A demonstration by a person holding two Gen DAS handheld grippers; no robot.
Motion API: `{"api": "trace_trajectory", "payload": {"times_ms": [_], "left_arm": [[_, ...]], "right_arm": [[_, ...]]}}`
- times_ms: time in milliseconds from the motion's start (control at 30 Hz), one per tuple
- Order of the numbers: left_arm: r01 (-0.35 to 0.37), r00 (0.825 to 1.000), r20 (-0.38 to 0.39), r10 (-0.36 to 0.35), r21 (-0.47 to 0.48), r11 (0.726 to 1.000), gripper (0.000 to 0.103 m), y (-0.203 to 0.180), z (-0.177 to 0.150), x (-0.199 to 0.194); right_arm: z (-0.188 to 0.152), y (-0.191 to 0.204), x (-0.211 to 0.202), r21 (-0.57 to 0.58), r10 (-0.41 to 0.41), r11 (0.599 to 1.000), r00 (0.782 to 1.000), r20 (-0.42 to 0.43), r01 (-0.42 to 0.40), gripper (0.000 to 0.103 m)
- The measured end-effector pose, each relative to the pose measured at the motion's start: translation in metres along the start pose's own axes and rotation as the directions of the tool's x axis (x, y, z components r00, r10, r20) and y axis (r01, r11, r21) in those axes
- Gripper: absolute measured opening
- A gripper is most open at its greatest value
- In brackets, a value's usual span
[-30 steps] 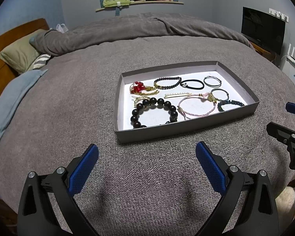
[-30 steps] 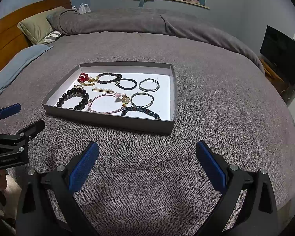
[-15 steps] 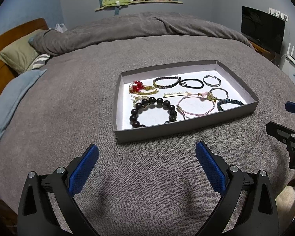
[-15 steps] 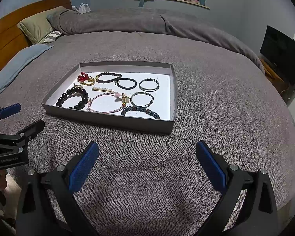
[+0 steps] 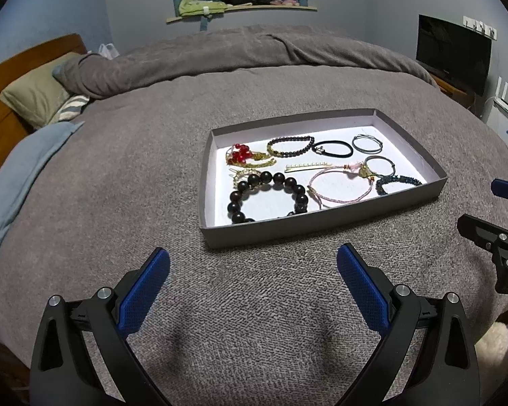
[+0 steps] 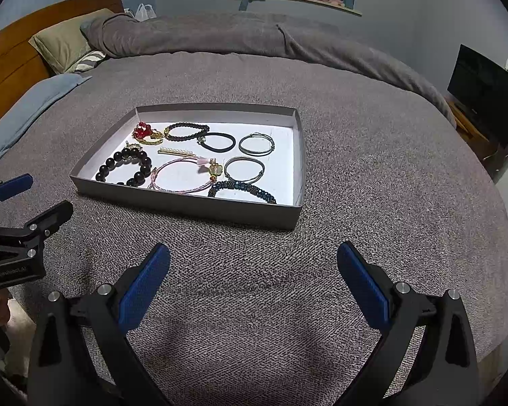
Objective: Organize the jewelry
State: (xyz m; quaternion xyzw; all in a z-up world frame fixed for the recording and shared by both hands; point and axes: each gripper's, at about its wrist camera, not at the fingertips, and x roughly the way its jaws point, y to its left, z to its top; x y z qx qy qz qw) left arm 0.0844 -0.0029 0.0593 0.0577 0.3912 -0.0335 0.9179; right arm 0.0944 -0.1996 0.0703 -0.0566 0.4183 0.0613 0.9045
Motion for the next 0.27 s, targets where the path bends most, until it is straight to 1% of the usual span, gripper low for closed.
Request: {"api": "trace_trajectory", "payload": {"times_ms": [133,267], "left_arm": [[0.001,1.0,-0.019,-0.001,-0.004,1.0,0.098,0.002,0.0007,0.0039],[-0.015,1.0,-0.027,0.015,-0.022,1.0,0.098,0.0095,0.0007,0.0077]], "right_arm": [[-0.0005,0.0004,0.0011,0.0,-0.003,1.0,1.0,-0.002,0.003,0.098],[-0.0016,-0.002,0.0046,0.005,-0.005,1.0,1.0,-0.009,0.005,0.098]]}}
